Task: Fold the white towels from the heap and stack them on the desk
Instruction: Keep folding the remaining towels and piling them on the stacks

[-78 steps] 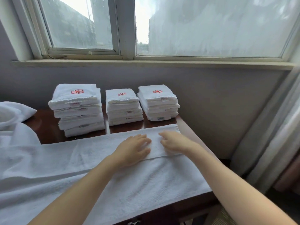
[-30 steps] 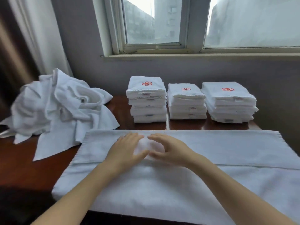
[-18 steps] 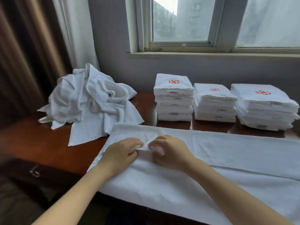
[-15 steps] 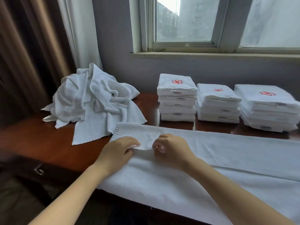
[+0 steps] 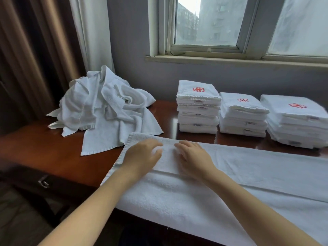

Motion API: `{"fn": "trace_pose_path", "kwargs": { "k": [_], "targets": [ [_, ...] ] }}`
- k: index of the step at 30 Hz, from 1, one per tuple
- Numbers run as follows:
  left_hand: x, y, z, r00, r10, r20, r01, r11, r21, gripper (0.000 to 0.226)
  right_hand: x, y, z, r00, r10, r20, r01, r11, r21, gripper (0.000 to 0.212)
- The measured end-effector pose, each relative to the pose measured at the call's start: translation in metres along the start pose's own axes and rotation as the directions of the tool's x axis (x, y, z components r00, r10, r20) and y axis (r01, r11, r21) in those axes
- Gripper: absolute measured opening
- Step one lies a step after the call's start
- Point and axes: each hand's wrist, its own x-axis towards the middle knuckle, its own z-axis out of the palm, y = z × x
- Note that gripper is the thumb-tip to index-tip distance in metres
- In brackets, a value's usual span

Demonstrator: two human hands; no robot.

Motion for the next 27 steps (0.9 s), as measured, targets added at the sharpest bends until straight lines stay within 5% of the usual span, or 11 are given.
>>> {"fn": "trace_pose_path", "kwargs": {
  "k": [3,8,18,22,27],
  "targets": [
    [0.017,0.018,0.024,0.988,0.042,0.148,-0.056,0.995,0.087,0.047,0.0,0.008,0.008,0.991,0.088,0.099,-0.085,0.996,-0.031,0.048],
    [0.032,0.003,0.044,0.941,-0.108,0.321,0.033,0.972,0.232,0.062,0.01,0.019,0.017,0.973,0.126,0.192,-0.116,0.991,-0.061,0.059],
    [0.051,-0.04,0.035,0.937,-0.126,0.327,0.026,0.956,0.292,0.079,0.031,0.02,0.025,0.976,0.128,0.174,-0.117,0.991,-0.07,0.063],
    [0.041,-0.05,0.032,0.938,-0.228,0.262,0.13,0.93,0.345,0.078,0.026,0.018,0.022,0.975,0.157,0.156,-0.149,0.987,-0.062,0.062],
    [0.015,-0.055,0.014,0.943,-0.227,0.245,0.149,0.943,0.299,0.063,0.009,0.009,0.011,0.994,-0.021,-0.107,0.029,0.997,0.074,0.033]
  ]
}}
